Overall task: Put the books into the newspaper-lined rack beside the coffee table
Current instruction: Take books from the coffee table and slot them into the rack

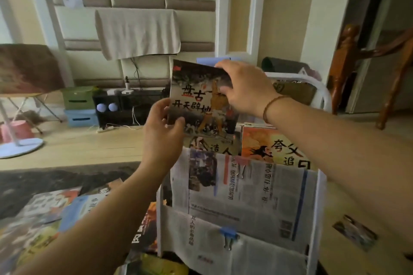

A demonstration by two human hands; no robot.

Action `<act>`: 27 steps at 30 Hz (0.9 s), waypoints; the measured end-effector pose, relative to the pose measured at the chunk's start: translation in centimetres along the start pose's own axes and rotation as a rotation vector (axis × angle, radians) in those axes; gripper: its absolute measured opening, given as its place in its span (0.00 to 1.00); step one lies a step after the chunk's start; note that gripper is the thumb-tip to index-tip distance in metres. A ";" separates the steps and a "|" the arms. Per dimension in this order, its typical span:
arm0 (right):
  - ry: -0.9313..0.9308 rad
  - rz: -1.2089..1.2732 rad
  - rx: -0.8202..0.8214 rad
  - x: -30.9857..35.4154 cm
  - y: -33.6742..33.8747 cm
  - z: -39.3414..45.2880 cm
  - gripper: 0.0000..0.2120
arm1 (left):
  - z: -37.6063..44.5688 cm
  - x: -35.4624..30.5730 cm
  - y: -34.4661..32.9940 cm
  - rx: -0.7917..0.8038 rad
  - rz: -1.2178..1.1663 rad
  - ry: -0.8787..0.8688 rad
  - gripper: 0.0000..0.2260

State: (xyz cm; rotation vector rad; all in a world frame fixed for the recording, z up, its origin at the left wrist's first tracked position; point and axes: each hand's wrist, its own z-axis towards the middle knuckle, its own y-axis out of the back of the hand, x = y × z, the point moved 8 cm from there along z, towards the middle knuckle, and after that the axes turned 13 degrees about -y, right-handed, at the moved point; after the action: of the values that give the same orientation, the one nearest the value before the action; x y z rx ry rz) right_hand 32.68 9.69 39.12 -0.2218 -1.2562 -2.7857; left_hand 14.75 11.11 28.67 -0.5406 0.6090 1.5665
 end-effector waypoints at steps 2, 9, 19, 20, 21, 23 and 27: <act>-0.017 -0.025 0.011 -0.7 -1.3 0.3 0.23 | 0.0 1.1 -0.9 0.057 0.052 0.012 0.19; 0.077 -0.200 -0.035 -1.4 -4.1 -1.0 0.21 | -2.1 3.4 -4.0 0.337 0.159 0.026 0.11; 0.205 -0.478 -0.240 -0.3 -6.5 -4.2 0.16 | -3.2 4.9 -5.7 0.527 0.556 -0.037 0.13; 0.209 -0.506 -0.259 -0.3 -6.7 -4.5 0.16 | -3.3 4.8 -5.9 0.540 0.574 -0.040 0.13; 0.206 -0.527 -0.267 -0.4 -6.9 -4.9 0.16 | -3.3 4.7 -5.9 0.547 0.592 -0.042 0.14; 0.192 -0.551 -0.247 -0.7 -7.4 -5.4 0.17 | -3.3 4.7 -6.0 0.561 0.626 -0.053 0.15; 0.167 -0.619 -0.118 -1.3 -8.9 -6.1 0.22 | -3.5 5.2 -6.2 0.584 0.621 -0.058 0.16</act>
State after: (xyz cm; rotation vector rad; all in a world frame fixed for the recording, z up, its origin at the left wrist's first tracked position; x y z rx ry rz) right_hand 32.19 11.00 28.33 0.4673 -1.2919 -3.2895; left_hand 20.42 12.99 22.18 0.1585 1.2140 1.8481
